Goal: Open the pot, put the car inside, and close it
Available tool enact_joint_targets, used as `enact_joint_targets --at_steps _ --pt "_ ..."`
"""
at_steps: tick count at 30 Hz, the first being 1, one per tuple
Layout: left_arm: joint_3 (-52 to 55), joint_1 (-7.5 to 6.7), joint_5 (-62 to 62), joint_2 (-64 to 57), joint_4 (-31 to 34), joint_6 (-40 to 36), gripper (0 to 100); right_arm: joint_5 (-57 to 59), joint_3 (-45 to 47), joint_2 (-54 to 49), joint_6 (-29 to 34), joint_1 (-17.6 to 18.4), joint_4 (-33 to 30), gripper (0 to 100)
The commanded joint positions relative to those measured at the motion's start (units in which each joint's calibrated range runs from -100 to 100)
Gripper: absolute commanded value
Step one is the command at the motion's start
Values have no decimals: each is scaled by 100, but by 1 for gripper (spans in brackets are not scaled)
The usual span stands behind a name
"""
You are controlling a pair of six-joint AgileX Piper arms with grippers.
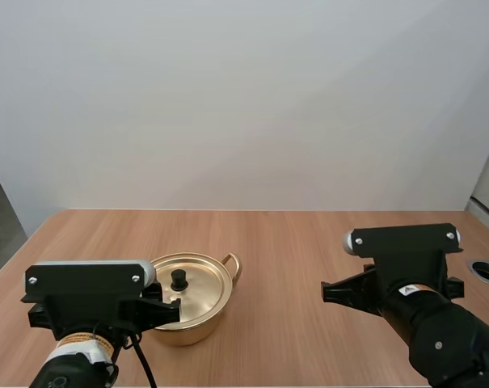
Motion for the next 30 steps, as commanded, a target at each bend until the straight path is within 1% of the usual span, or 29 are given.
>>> enact_joint_targets --at_steps 1,4,6,8,11,12,13,15,17,21,22,30 --pt "0 79 -76 0 675 -828 100 -712 460 1 7 4 214 0" --pt "0 170 -79 0 675 -828 100 -792 694 1 -24 4 315 0" --pt "0 196 -79 0 675 -828 100 -904 694 1 -325 4 367 0" --pt "0 196 -79 0 675 -828 100 -776 694 1 -561 4 369 0" --pt "0 196 -79 0 675 -828 100 -526 694 1 -1092 40 827 0" --pt "0 196 -79 0 675 -828 100 -480 694 1 -1171 60 958 0" --pt "0 196 -79 0 675 -828 100 -492 694 1 -1182 76 1070 0" --pt "0 196 -79 0 675 -828 100 -666 694 -151 -1182 230 1208 0" --pt "0 196 -79 0 675 -828 100 -714 694 -527 -1143 403 1224 0" --pt "0 196 -79 0 675 -828 100 -696 694 -1921 -1034 608 1209 0" --pt "0 196 -79 0 675 -828 100 -696 694 -2070 -1001 613 1170 0" --pt "0 196 -79 0 675 -828 100 -1539 694 -1789 -783 590 1218 0"
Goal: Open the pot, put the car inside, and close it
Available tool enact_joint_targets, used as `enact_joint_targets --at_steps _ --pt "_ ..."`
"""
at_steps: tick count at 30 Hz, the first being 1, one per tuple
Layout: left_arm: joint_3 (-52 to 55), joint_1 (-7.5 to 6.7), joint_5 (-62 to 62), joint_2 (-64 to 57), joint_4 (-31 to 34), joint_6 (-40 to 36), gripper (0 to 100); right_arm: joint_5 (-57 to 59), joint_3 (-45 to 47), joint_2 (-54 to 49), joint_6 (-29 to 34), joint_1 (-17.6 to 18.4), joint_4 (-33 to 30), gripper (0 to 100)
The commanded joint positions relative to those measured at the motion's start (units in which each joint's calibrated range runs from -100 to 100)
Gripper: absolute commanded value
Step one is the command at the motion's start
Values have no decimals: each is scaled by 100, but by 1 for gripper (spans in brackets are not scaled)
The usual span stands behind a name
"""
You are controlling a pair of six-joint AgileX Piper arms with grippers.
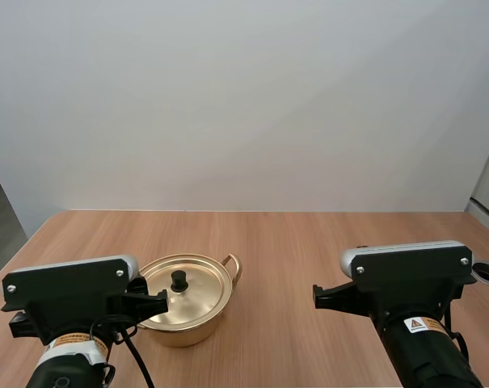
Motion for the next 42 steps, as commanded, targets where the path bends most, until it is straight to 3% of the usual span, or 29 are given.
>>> enact_joint_targets --at_steps 1,5,10,12,15,19,26,27,42 --pt "0 0 -5 0 8 -2 100 -99 0 281 67 1 -63 0" --pt "0 0 -5 0 8 -2 100 -99 0 281 463 1 -671 0" --pt "0 0 -5 0 8 -12 100 71 0 281 3039 1 -2952 0" --pt "0 0 16 0 8 -21 100 429 0 257 3609 1 -3405 0" --pt "0 0 16 0 8 43 100 1388 0 170 3659 26 -3464 0" --pt "0 0 38 0 8 140 100 1467 0 103 3591 33 -3477 0" --pt "0 0 35 0 8 303 8 1485 0 105 3744 33 -3467 0" --pt "0 0 54 0 8 310 0 1485 0 105 3744 33 -3477 0" --pt "0 0 54 0 8 310 0 1453 0 105 3744 33 -3321 0"
